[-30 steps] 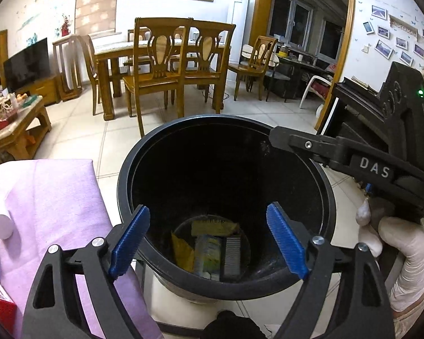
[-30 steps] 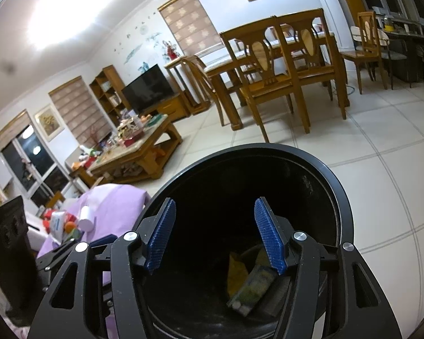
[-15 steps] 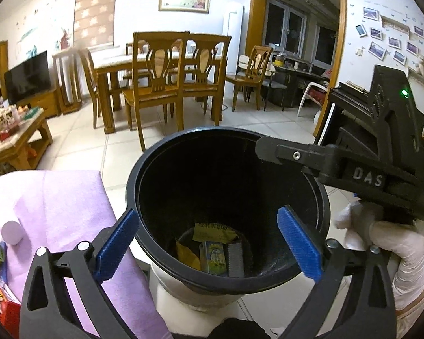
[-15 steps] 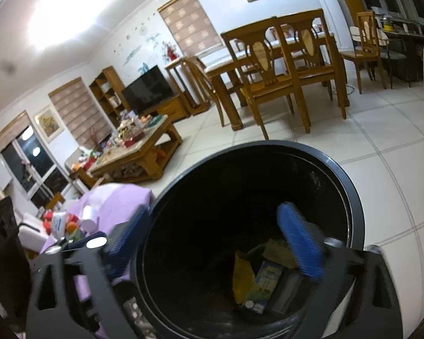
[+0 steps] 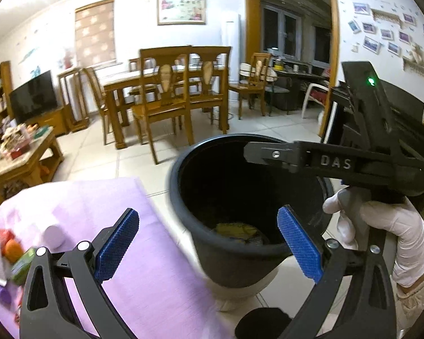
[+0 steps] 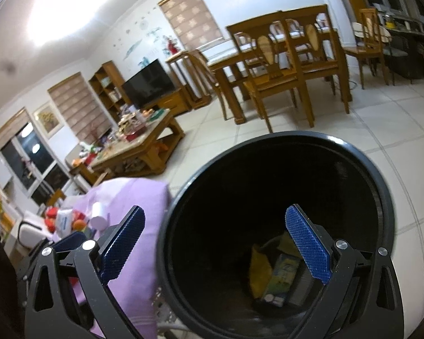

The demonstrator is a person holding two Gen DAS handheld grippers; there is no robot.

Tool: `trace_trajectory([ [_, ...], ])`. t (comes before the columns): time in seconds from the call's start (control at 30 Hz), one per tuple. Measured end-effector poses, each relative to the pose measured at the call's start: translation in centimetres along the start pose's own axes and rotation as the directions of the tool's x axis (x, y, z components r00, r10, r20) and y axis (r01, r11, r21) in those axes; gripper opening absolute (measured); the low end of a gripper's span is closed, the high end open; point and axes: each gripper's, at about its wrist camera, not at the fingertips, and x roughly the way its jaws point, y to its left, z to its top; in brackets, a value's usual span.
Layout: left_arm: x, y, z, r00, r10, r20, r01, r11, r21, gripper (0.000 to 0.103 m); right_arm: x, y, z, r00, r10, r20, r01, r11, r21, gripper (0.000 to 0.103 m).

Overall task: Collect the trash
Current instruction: 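Move both open tools back over the table, then grasp the red Wangzai milk box with the left tool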

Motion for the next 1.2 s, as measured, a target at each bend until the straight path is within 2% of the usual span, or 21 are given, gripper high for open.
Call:
trace_trajectory([
  [0.23, -2.5, 6.8, -2.6, 0.991, 0.116, -0.062, -0.12, 0.99, -0.078, 0.098, 2.8, 5.7, -0.8, 0.997, 0.062, -0.034, -0.065, 0.995, -0.074, 0.098],
  [0.47, -4.9, 12.3, -6.1, 0.969, 0.195, -0.153, -0.214, 0.97, -0.118, 0.098, 6.0, 11.4, -1.8, 0.988, 0.121, -0.098, -0.134, 0.981, -0.14, 0.098],
  [0.6, -5.1, 13.8, -7.3, 0.962, 0.196, -0.192, -0.221, 0.968, -0.121, 0.098, 7.7, 14.5, -2.5, 0.979, 0.153, -0.133, -0.175, 0.969, -0.173, 0.098],
  [0.87, -4.7, 15.6, -9.3, 0.953, 0.175, -0.247, -0.214, 0.967, -0.141, 0.097, 9.6, 17.1, -3.0, 0.97, 0.173, -0.169, -0.206, 0.957, -0.206, 0.098],
  [0.9, -4.7, 15.7, -9.5, 0.952, 0.174, -0.252, -0.215, 0.966, -0.144, 0.095, 9.9, 17.5, -3.0, 0.969, 0.171, -0.176, -0.207, 0.955, -0.214, 0.098],
  [1.07, -3.9, 16.3, -10.2, 0.941, 0.142, -0.307, -0.203, 0.963, -0.175, 0.071, 11.2, 19.2, -3.2, 0.965, 0.164, -0.207, -0.215, 0.943, -0.254, 0.098],
  [1.2, -4.3, 16.7, -10.5, 0.946, 0.144, -0.29, -0.206, 0.959, -0.196, 0.056, 12.9, 21.3, -3.1, 0.961, 0.15, -0.232, -0.217, 0.929, -0.3, 0.095],
])
